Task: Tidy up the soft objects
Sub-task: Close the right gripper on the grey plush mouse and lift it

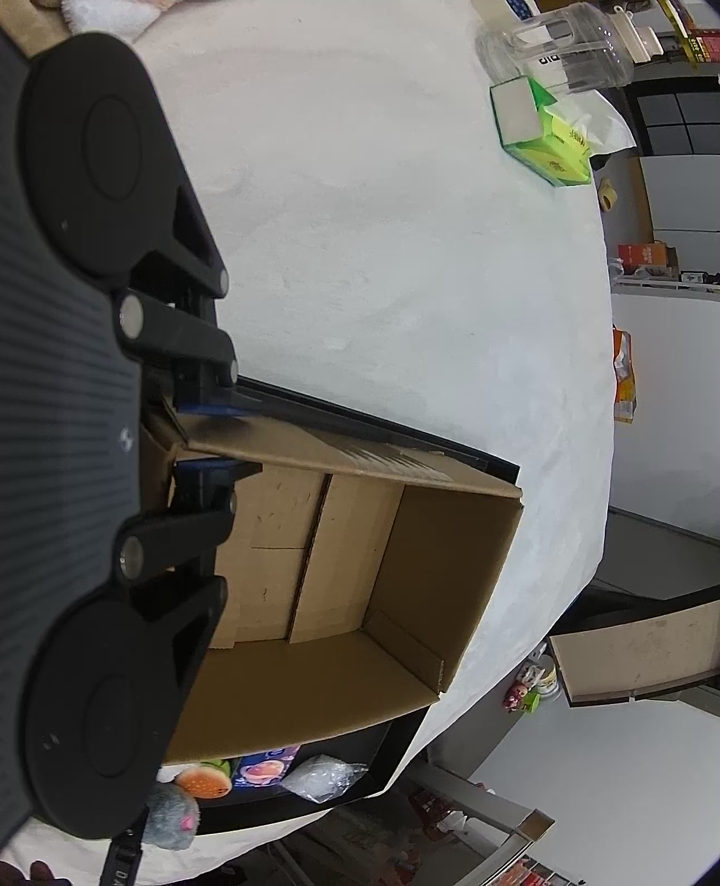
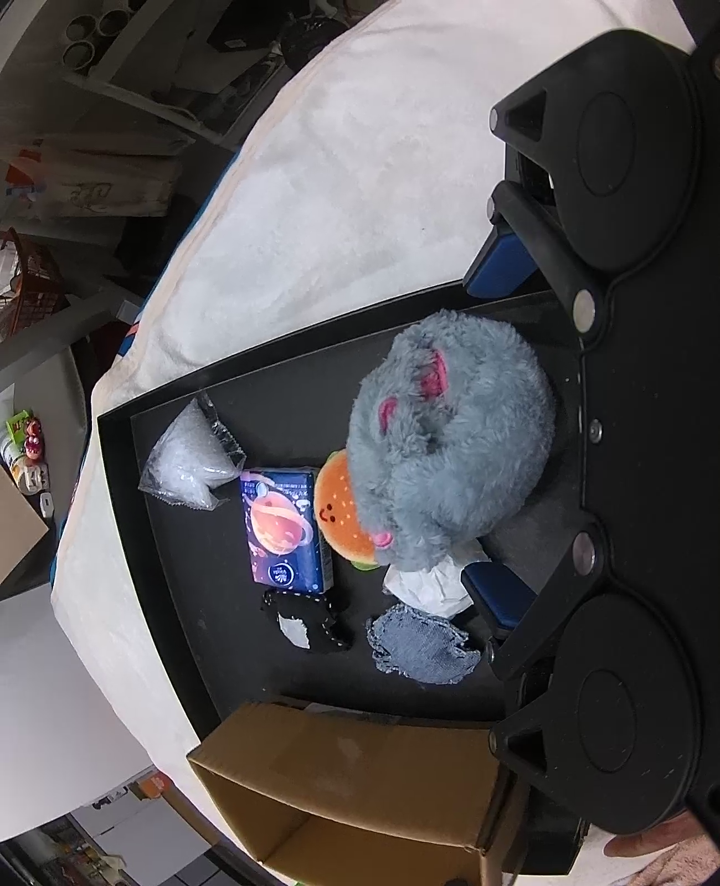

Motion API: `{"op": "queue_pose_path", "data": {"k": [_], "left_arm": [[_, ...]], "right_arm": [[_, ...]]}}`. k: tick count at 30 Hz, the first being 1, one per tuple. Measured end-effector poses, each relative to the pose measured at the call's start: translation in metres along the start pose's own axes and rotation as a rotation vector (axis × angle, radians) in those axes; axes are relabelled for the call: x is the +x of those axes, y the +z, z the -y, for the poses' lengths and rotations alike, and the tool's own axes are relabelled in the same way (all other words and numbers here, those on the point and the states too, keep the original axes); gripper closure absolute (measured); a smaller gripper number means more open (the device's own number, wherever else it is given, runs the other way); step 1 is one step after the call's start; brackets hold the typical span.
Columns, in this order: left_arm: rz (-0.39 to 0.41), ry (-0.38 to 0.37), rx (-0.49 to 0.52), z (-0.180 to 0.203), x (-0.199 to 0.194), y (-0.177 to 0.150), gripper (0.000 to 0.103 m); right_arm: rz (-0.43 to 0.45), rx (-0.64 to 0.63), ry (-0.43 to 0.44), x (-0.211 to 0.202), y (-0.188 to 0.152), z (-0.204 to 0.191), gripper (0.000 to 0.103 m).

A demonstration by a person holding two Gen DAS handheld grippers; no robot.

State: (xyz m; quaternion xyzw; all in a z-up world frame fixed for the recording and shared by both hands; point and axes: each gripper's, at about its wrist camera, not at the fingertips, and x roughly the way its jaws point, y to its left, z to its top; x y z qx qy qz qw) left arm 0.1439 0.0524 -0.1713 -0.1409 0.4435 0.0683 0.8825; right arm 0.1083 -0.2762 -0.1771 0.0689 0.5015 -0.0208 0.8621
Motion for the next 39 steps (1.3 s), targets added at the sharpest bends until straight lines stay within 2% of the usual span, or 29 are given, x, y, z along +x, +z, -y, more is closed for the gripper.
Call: {"op": "queue_pose_path", "data": {"k": [5,12,14,15,19,25,33,39], "left_arm": [[-0.010,0.004,0.007,-0.002,-0.006,-0.006,0.090],[-0.015,0.011,0.003,-0.003,-0.015,-0.012,0.090],[-0.019,0.009,-0.004,-0.005,-0.017,-0.012,0.089],[-0.020,0.008,-0.009,-0.007,-0.018,-0.012,0.089],[-0.023,0.004,-0.005,-0.006,-0.019,-0.014,0.089],[-0.021,-0.008,0.013,-0.008,-0.018,-0.016,0.089],[0.008,-0.017,0.051,-0.005,-0.026,-0.014,0.088],[-0.013,-0.038,0.020,-0.011,-0.022,-0.011,0.087]], "right_arm": [[0.007,-0.009,-0.017,0.003,-0.003,-0.001,0.000],[-0.011,-0.041,-0.076,0.014,-0.003,-0.006,0.007],[-0.001,-0.047,-0.082,0.015,-0.001,-0.007,0.015],[0.009,-0.047,-0.080,0.014,0.000,-0.008,0.026],[0.027,-0.050,-0.084,0.008,0.004,-0.012,0.041],[0.055,-0.058,-0.069,-0.009,0.003,-0.015,0.045],[0.096,-0.084,-0.072,-0.033,0.008,-0.029,0.045],[0.133,-0.119,-0.061,-0.052,0.016,-0.049,0.045]]}}
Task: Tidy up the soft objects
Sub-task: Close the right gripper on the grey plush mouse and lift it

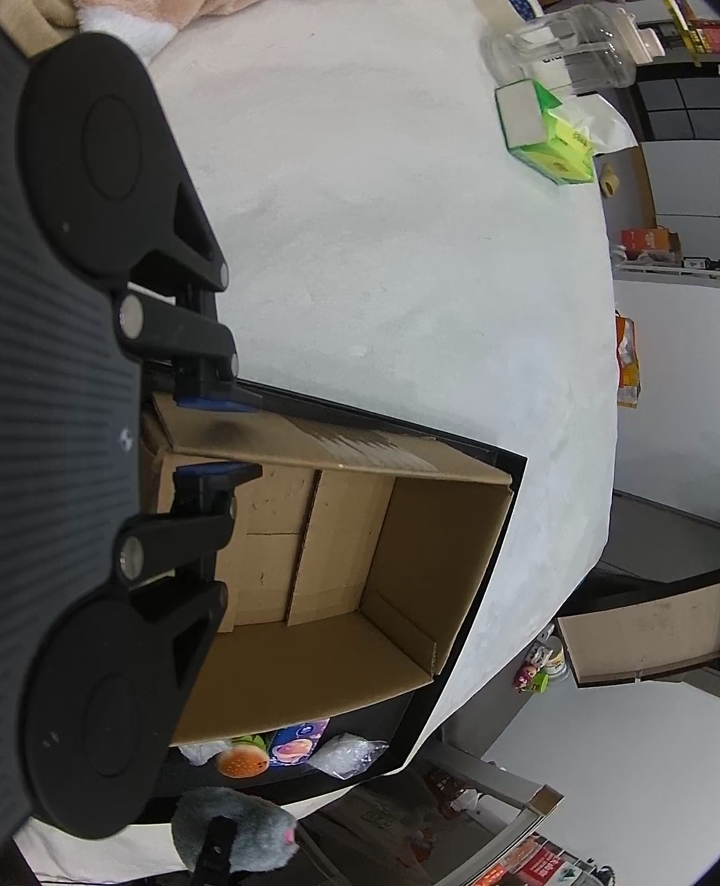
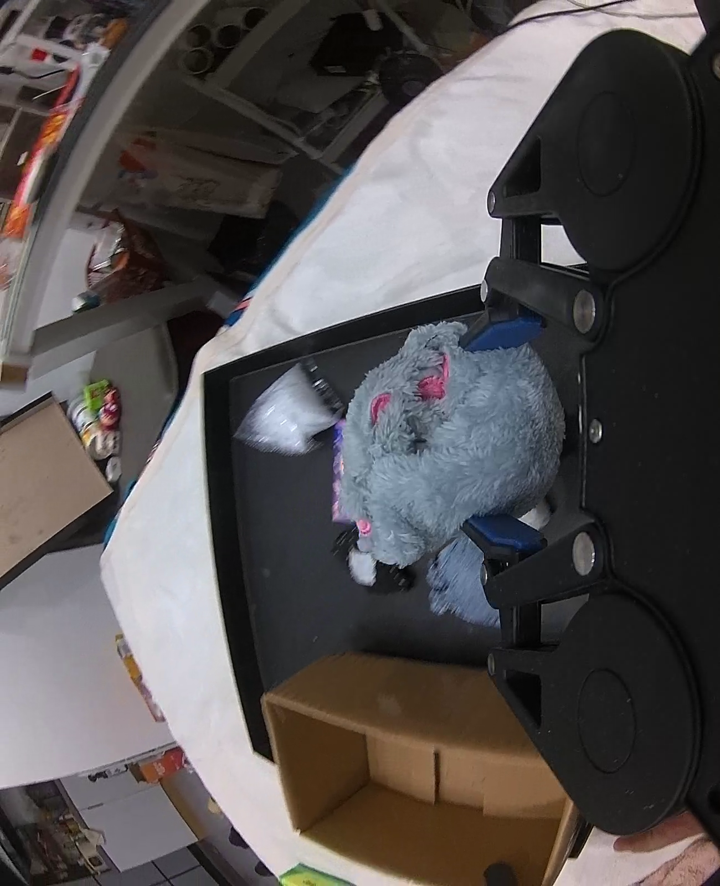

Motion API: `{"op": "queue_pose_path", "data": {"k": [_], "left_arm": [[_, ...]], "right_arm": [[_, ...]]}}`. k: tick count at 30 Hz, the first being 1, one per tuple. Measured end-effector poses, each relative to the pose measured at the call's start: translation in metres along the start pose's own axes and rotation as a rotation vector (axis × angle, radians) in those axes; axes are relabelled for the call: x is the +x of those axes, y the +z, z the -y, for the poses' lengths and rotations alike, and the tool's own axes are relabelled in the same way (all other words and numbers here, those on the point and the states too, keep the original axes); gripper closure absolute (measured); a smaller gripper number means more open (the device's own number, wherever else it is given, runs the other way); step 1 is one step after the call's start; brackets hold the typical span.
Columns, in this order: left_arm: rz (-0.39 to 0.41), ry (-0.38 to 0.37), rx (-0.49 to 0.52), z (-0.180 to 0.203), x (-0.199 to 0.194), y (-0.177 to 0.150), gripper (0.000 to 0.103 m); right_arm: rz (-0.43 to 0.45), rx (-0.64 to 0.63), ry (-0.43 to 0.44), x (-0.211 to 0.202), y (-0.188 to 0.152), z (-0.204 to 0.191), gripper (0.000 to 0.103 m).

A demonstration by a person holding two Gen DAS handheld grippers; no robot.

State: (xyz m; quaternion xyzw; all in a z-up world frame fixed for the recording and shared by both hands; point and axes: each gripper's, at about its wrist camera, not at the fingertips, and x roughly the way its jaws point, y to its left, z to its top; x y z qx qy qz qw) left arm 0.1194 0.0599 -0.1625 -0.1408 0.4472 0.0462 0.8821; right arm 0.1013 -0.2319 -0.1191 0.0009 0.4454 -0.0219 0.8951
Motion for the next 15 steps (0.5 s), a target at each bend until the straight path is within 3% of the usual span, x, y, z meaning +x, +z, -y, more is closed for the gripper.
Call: {"op": "queue_pose_path", "data": {"k": [15], "left_arm": [[0.006,0.002,-0.009,-0.006,0.004,0.000,0.089]], "right_arm": [[0.072,-0.091,0.053,-0.027,0.030,-0.048,0.045]]}}
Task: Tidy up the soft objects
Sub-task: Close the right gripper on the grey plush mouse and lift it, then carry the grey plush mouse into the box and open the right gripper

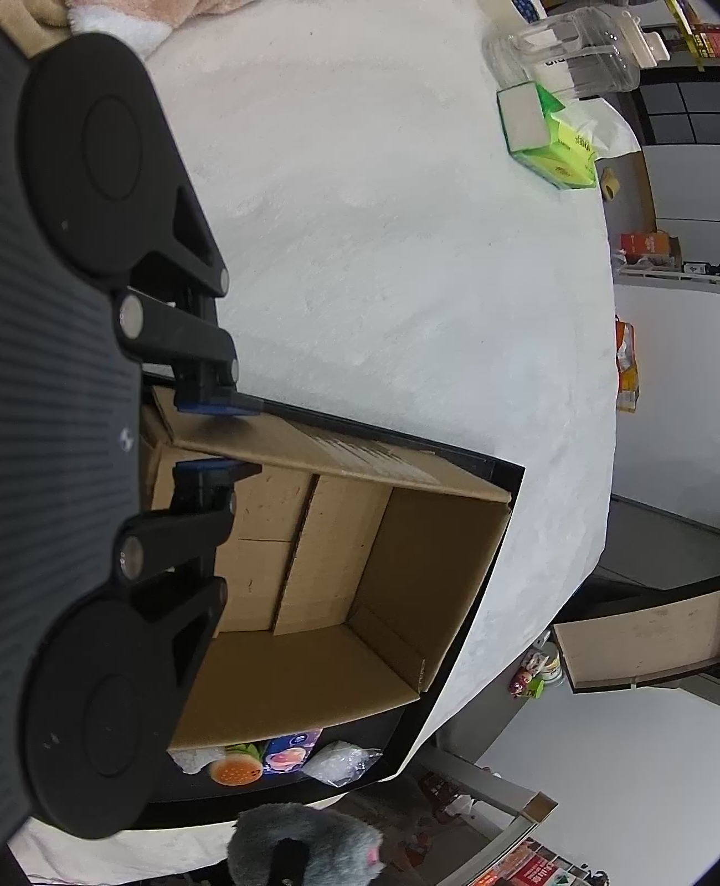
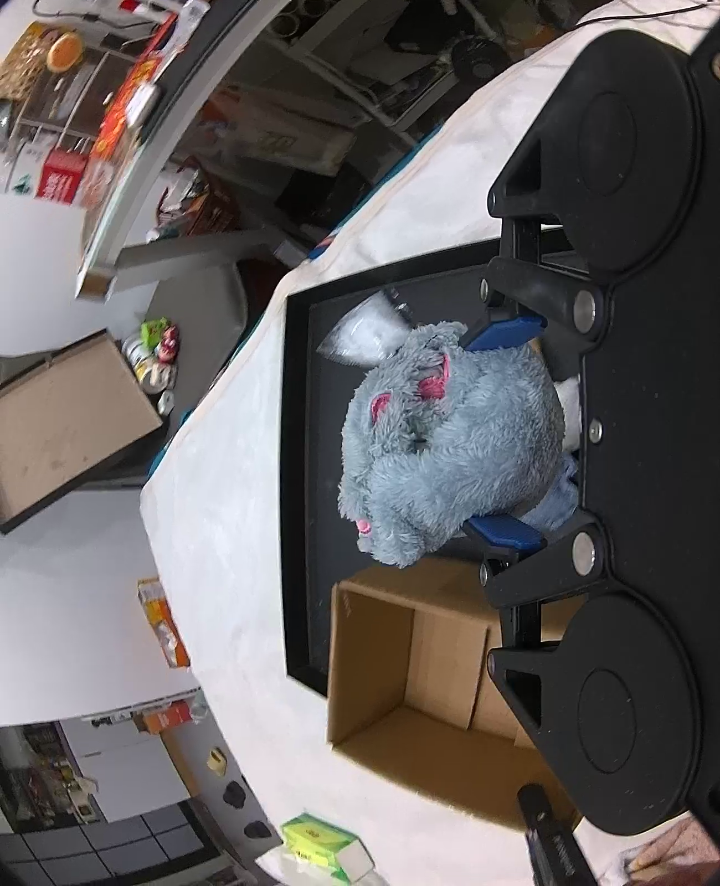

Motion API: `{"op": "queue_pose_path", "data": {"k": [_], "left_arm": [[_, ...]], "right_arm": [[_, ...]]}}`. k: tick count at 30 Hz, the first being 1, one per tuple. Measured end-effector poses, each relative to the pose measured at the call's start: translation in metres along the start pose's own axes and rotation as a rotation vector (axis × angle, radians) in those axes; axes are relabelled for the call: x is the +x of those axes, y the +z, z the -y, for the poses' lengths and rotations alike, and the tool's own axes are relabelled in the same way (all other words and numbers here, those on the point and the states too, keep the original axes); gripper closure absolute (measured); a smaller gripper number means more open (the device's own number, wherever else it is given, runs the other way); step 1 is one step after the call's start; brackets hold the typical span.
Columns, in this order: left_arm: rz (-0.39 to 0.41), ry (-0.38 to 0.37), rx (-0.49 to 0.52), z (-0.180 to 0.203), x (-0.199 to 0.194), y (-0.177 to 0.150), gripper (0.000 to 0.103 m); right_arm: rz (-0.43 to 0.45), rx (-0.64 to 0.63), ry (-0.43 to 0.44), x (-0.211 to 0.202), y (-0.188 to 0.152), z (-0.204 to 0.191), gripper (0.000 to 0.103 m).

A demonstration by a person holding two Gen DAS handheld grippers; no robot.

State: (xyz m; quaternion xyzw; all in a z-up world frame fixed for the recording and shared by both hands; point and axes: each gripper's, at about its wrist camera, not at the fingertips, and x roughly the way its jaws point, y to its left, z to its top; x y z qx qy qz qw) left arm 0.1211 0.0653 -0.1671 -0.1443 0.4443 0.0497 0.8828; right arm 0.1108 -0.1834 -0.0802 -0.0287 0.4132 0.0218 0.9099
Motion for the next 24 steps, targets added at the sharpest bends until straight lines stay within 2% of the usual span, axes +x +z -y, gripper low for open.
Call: {"op": "queue_pose_path", "data": {"k": [15,24], "left_arm": [[-0.029,-0.029,-0.052,-0.010,0.000,0.004,0.089],[-0.036,-0.032,-0.085,-0.012,-0.001,0.004,0.089]], "right_arm": [[0.026,-0.055,0.083,-0.001,0.022,-0.047,0.045],[0.022,-0.093,0.159,0.007,0.022,-0.071,0.044]]}}
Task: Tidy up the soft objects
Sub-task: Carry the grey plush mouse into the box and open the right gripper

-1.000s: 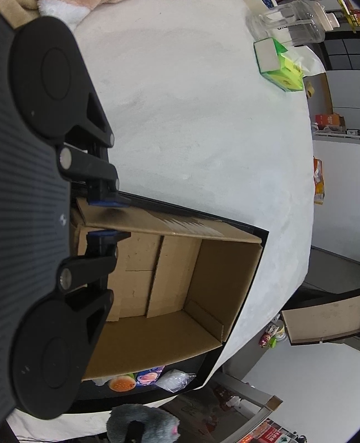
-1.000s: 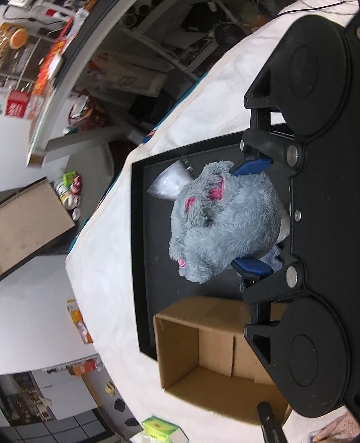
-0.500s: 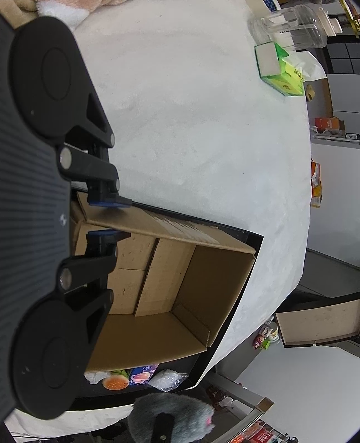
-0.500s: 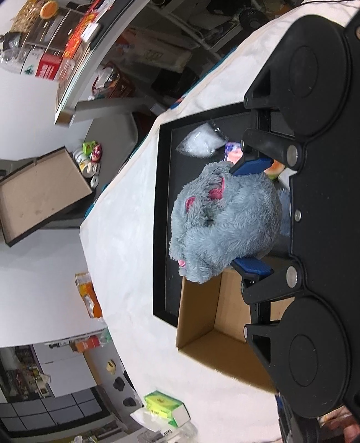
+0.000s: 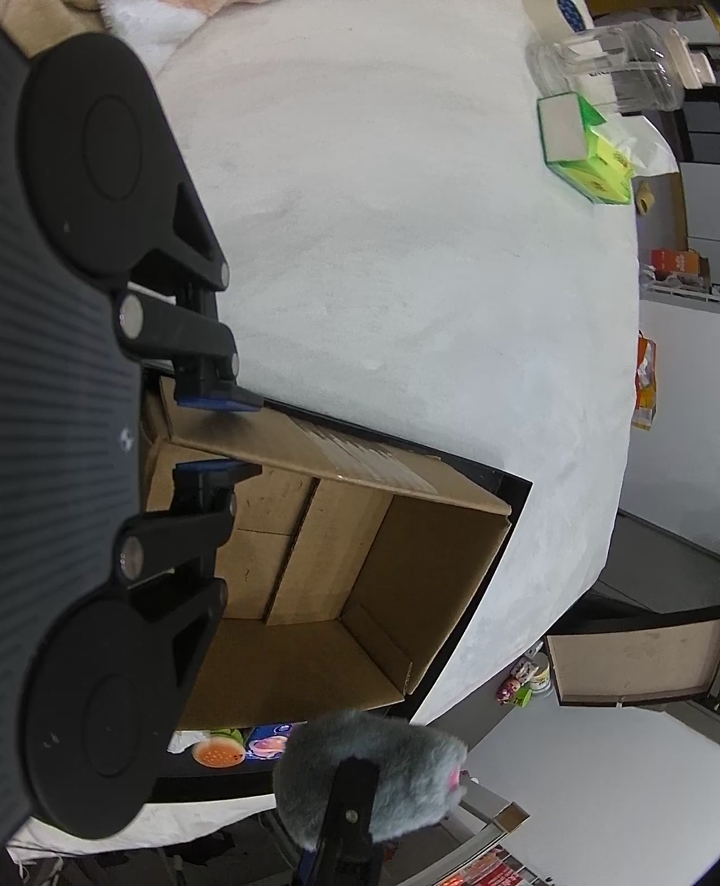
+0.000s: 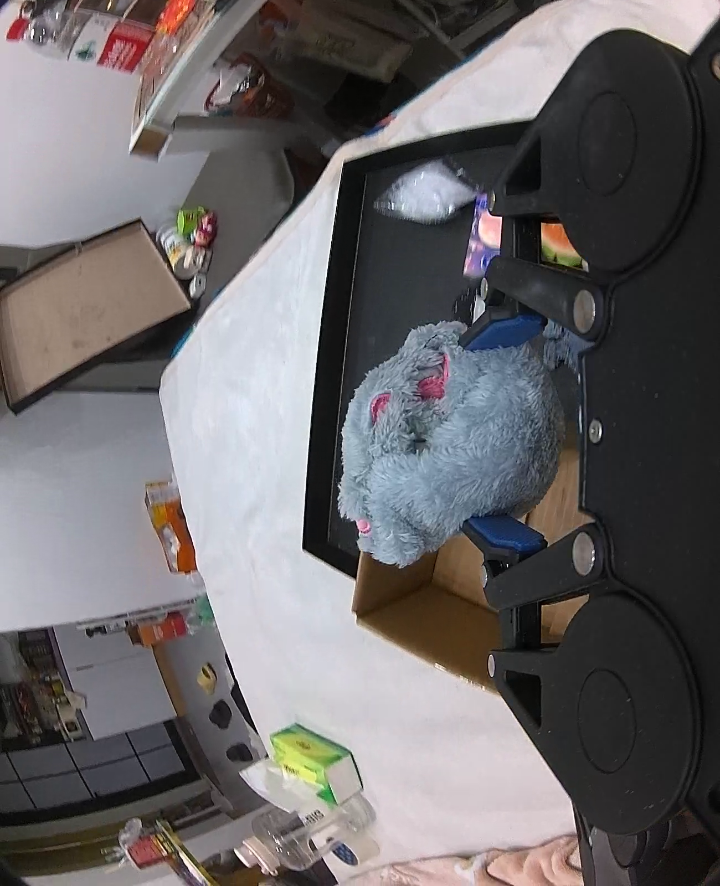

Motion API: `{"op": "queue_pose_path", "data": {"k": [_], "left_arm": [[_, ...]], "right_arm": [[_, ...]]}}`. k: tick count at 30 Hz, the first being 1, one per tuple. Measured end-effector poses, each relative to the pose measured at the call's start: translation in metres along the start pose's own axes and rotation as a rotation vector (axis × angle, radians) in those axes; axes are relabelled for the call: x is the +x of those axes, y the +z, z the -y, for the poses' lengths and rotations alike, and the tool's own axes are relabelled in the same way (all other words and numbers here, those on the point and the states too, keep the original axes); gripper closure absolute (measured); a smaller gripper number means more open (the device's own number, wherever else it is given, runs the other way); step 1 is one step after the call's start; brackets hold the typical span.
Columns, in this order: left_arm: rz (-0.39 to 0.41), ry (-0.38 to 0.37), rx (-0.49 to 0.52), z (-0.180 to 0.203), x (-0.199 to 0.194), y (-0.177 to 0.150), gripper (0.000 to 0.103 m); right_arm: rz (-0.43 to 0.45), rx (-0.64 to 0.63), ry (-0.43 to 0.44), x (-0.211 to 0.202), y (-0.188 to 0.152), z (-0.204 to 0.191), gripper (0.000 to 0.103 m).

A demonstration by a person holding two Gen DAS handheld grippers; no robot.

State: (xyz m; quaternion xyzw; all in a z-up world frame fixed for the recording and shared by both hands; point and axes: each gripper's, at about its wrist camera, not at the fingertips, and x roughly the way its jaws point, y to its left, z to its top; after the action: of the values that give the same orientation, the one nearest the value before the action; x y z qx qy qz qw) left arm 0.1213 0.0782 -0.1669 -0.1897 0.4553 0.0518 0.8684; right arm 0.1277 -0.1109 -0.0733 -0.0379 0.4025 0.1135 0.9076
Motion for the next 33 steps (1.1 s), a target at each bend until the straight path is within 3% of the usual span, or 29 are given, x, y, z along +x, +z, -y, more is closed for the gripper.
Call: {"op": "queue_pose_path", "data": {"k": [18,24,33], "left_arm": [[-0.022,0.001,-0.044,-0.002,0.004,0.002,0.088],[-0.022,0.008,-0.044,-0.001,0.003,0.002,0.088],[-0.020,0.029,-0.025,0.004,0.003,0.001,0.087]], "right_arm": [[-0.063,0.015,0.119,0.043,0.008,-0.027,0.043],[-0.073,0.027,0.168,0.056,0.009,-0.041,0.034],[-0.088,0.076,0.201,0.049,0.004,-0.022,0.034]]}}
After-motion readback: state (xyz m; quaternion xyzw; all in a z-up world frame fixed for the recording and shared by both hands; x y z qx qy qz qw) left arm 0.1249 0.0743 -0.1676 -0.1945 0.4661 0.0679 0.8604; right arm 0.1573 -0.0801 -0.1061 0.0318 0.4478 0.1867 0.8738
